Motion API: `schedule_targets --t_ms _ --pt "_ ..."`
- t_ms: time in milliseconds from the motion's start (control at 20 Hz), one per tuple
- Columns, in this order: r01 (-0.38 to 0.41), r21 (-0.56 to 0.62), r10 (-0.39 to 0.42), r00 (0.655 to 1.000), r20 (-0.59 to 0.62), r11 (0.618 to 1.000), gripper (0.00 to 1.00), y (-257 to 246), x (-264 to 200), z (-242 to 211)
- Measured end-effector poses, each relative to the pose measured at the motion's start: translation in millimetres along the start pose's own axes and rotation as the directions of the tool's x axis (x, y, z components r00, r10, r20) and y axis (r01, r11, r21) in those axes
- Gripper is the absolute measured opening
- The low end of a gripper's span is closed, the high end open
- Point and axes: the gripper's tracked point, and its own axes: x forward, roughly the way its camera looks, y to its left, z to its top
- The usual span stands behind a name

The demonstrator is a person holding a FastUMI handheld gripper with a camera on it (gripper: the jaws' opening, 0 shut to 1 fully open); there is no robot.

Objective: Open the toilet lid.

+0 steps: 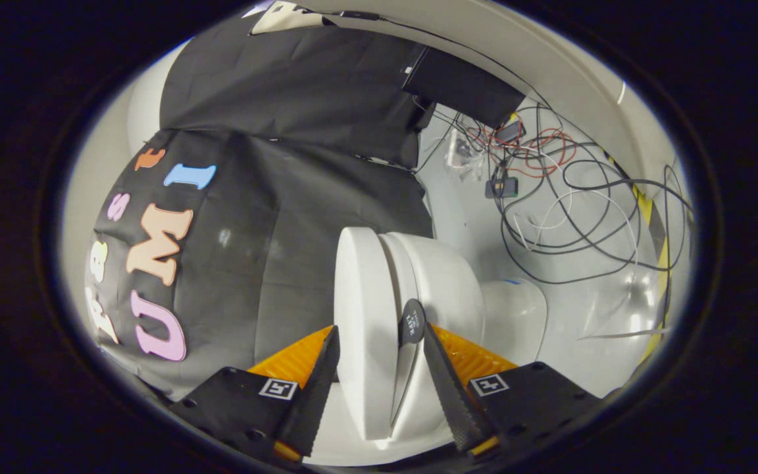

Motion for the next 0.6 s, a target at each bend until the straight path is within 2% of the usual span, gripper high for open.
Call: schedule_targets --t_ms 600 --pt "0.015 0.025 -0.014 0.999 -0.053 1.0 0.8 -4 8 -20"
